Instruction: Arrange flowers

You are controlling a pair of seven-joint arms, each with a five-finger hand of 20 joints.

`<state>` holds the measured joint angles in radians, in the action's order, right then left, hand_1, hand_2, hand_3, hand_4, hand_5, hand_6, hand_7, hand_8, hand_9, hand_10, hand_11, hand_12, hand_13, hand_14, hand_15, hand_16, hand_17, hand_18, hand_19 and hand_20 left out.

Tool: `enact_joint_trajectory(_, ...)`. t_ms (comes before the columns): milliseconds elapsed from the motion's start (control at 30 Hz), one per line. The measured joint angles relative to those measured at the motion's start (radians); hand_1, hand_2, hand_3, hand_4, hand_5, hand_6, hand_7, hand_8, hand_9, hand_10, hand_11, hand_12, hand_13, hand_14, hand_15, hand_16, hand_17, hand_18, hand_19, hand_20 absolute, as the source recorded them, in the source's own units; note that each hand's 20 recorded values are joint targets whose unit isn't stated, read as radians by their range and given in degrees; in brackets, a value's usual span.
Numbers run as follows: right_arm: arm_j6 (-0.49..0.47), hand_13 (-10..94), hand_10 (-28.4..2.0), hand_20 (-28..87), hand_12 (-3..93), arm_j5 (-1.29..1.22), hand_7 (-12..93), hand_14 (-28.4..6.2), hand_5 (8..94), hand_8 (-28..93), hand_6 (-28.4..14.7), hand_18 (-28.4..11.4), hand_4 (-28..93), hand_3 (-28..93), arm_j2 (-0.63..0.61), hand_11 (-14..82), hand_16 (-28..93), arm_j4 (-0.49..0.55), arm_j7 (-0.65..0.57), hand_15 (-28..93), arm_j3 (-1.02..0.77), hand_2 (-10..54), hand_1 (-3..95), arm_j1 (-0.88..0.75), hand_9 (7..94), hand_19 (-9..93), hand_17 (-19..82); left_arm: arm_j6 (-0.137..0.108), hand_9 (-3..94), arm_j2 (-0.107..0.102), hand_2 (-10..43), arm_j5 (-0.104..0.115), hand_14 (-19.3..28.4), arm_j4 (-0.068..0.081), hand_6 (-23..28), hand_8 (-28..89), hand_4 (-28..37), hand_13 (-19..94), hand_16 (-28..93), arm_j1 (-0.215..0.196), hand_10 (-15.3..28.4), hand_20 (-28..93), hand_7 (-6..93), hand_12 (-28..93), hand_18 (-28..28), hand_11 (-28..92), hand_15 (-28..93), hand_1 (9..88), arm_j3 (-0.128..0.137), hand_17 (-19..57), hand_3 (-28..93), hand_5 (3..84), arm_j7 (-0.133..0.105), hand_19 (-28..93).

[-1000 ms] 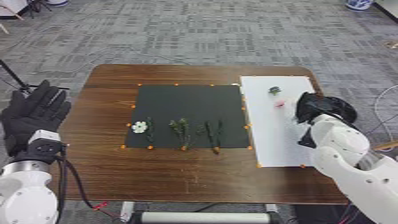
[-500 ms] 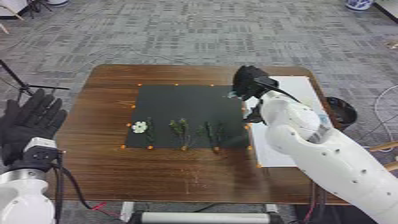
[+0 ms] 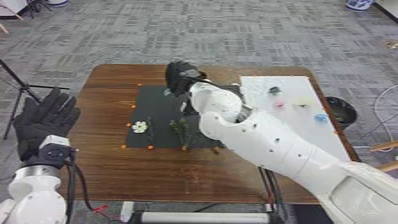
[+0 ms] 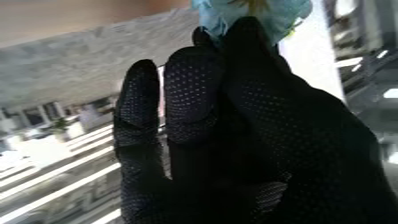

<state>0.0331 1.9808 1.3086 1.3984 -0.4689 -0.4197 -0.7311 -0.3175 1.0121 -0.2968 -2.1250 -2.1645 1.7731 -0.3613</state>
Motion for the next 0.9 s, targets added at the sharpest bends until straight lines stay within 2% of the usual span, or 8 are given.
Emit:
enact_joint_trajectory(100,0.006,70,-7.0,38,52.3,-0.006,43,-2.8,70.6,6,1.7,-18.8,-28,68,0.038,17.5,47,-0.038,-0.030,54,0.102,-9.5,63.5,0.054,79.2,73,33,0.000,32.9,-0.011,18.8,0.000,14.6,-0.001,10.1,-8,-28.3,24,-6,0.001,15.3,7,8.6,8,13.4,20,22,23.1,-0.004,-8.1,69,42.0,-0.013,35)
enact_joint_trajectory(233,0.007,70,-6.9,38,52.0,-0.023,44,-2.7,70.5,6,1.7,-18.7,-28,68,0.084,17.8,47,-0.063,-0.046,54,0.150,-9.5,63.3,0.079,79.0,72,33,0.000,32.9,-0.021,18.8,0.000,14.6,0.001,10.1,-8,-28.3,24,-6,0.014,15.3,7,8.5,7,13.3,20,22,23.1,-0.018,-8.1,69,42.0,-0.022,35)
enact_joint_trajectory(300,0.013,70,-6.9,38,51.7,-0.022,44,-2.8,70.4,5,1.8,-18.7,-28,68,0.103,17.8,47,-0.075,-0.037,54,0.154,-9.5,63.3,0.079,78.8,72,33,0.000,32.9,-0.022,18.8,0.000,14.6,0.009,10.1,-8,-28.3,24,-6,0.031,15.3,7,8.5,7,13.3,20,22,23.1,-0.029,-8.1,69,41.9,-0.021,35)
enact_joint_trajectory(400,0.019,70,-6.9,38,51.3,-0.012,44,-2.9,70.2,5,1.7,-18.8,-28,69,0.125,17.6,47,-0.097,-0.029,54,0.148,-9.5,63.2,0.075,78.6,72,33,0.001,32.9,-0.022,18.9,-0.001,14.6,0.032,10.1,-8,-28.3,24,-6,0.069,15.3,7,8.5,8,13.3,20,22,23.1,-0.046,-8.1,69,41.9,-0.016,35)
enact_joint_trajectory(467,0.032,70,-6.9,38,50.6,-0.010,44,-2.9,70.1,5,1.5,-18.7,-28,68,0.128,17.3,47,-0.099,-0.036,54,0.147,-9.5,63.1,0.070,78.5,72,32,0.001,32.9,-0.021,18.9,-0.001,14.6,0.038,10.1,-8,-28.3,24,-6,0.089,15.3,7,8.5,7,13.4,20,22,23.1,-0.050,-8.1,69,41.9,-0.014,35)
enact_joint_trajectory(567,0.057,69,-7.0,37,49.8,-0.019,43,-2.6,69.5,4,1.4,-18.7,-28,68,0.123,16.6,47,-0.083,-0.070,54,0.160,-9.5,62.6,0.069,77.8,72,32,0.005,32.9,-0.021,18.8,-0.001,14.6,0.033,10.1,-8,-28.3,24,-6,0.094,15.3,7,8.5,8,13.4,20,22,23.0,-0.047,-8.1,69,42.0,-0.015,35)
enact_joint_trajectory(733,0.078,69,-7.1,37,49.2,-0.050,43,-2.6,68.9,3,1.4,-18.6,-28,68,0.104,16.6,47,-0.041,-0.117,53,0.202,-9.5,62.3,0.072,77.5,71,32,0.015,32.9,-0.015,18.8,-0.001,14.6,0.012,10.0,-8,-28.3,24,-6,0.066,15.2,7,8.6,8,13.4,20,22,23.0,-0.034,-8.1,69,41.9,-0.018,35)
enact_joint_trajectory(900,0.081,69,-7.0,37,48.9,-0.070,43,-2.8,68.6,3,1.3,-18.6,-28,68,0.100,16.6,46,-0.031,-0.123,54,0.207,-9.5,61.6,0.063,77.3,72,32,0.021,32.9,0.000,18.8,0.000,14.5,0.007,10.0,-8,-28.3,24,-6,0.043,15.2,7,8.7,8,13.4,20,22,23.1,-0.024,-8.1,69,41.9,-0.022,35)
